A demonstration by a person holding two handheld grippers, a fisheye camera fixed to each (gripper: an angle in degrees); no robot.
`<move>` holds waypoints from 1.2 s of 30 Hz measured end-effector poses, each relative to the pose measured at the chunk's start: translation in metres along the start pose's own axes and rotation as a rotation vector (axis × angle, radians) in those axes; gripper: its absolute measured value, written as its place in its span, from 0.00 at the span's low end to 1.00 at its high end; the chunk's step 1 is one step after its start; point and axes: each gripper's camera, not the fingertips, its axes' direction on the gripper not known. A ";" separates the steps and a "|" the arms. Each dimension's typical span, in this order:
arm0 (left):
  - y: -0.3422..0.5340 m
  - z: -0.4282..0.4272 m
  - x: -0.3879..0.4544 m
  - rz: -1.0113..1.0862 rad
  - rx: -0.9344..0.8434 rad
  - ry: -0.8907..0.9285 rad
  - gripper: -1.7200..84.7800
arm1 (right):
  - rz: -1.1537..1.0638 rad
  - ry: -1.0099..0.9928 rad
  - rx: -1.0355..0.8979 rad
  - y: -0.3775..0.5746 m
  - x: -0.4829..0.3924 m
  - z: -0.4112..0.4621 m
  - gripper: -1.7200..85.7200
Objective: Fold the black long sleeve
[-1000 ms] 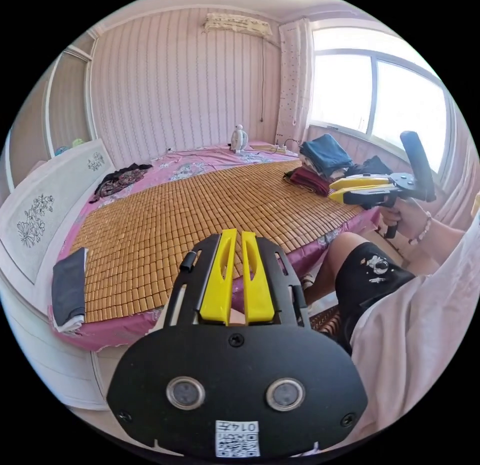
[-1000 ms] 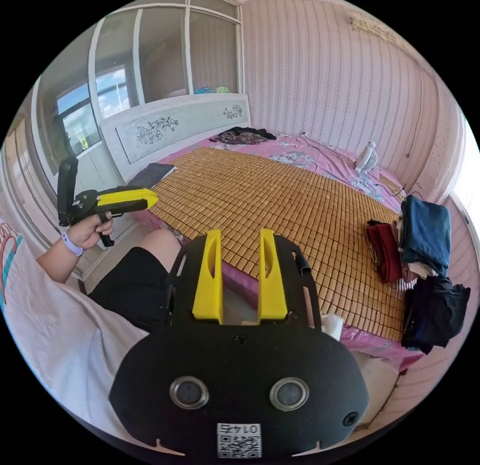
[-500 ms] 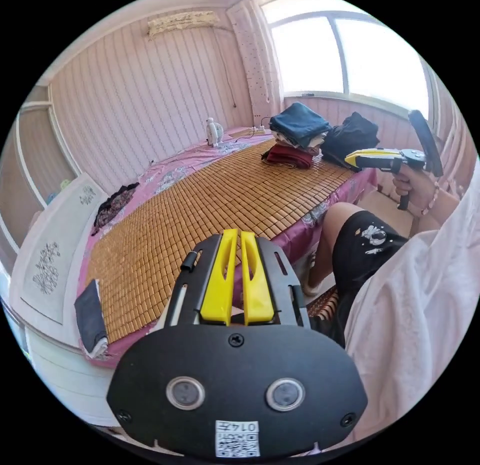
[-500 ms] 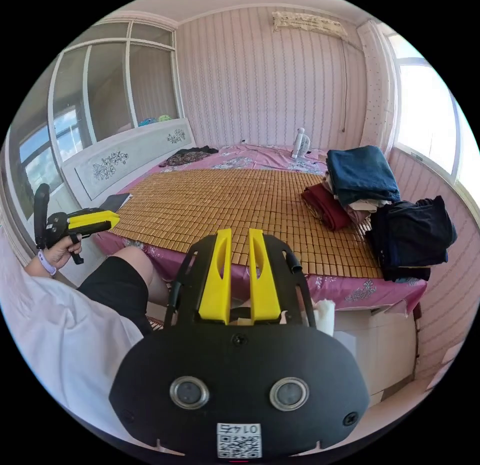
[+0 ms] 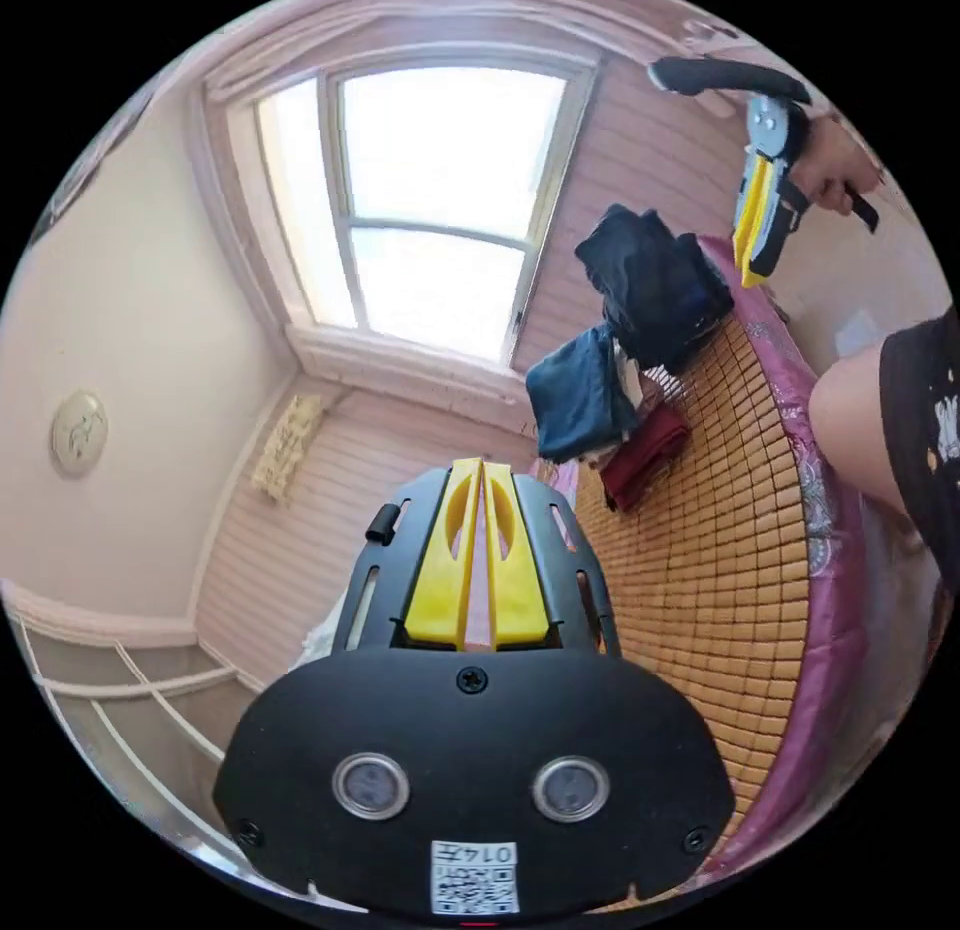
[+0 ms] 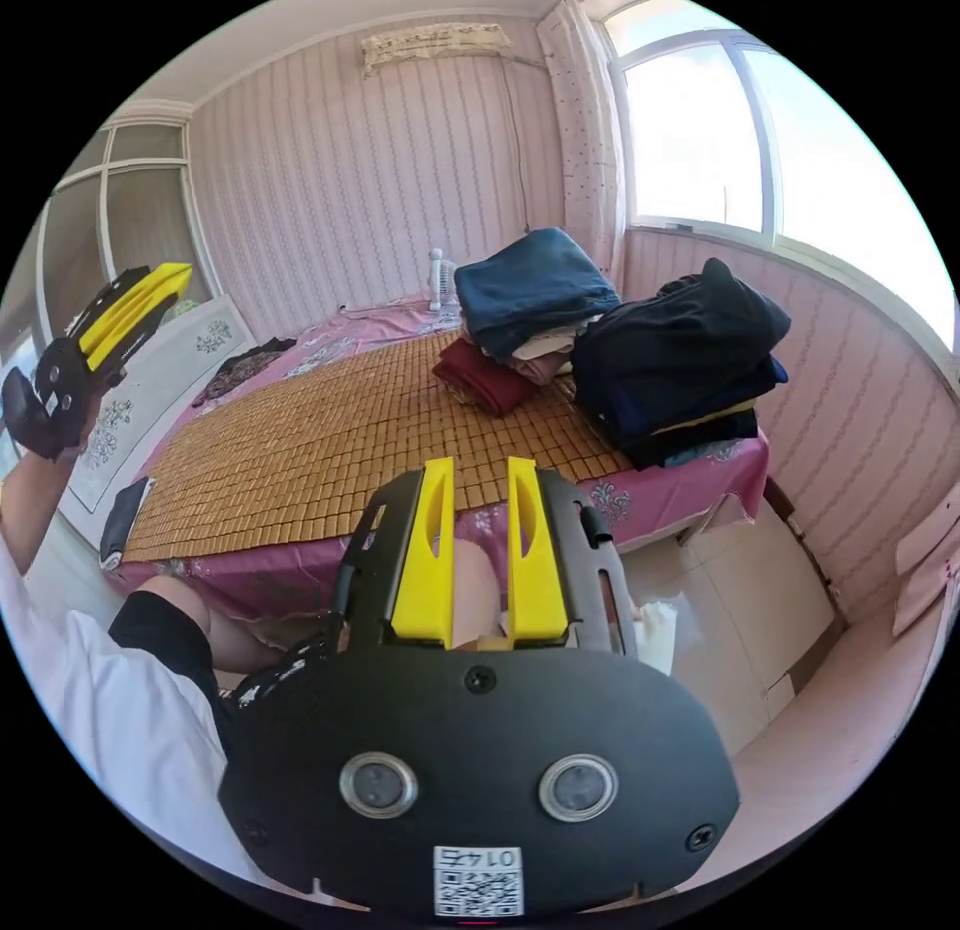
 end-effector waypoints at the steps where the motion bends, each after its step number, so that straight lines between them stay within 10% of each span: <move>1: -0.014 0.009 0.004 0.015 0.043 0.005 0.01 | 0.009 0.014 0.001 -0.005 0.010 0.002 0.12; 11: -0.194 0.165 0.095 0.214 0.502 0.019 0.07 | 0.199 0.223 0.056 -0.112 0.158 0.028 0.15; 27: -0.229 0.460 0.175 -0.245 0.036 0.649 0.21 | 0.201 0.251 -0.057 -0.199 0.235 0.139 0.15; 36: -0.183 0.499 0.170 -0.228 -0.033 0.742 0.03 | 0.180 0.092 -0.001 -0.203 0.232 0.081 0.04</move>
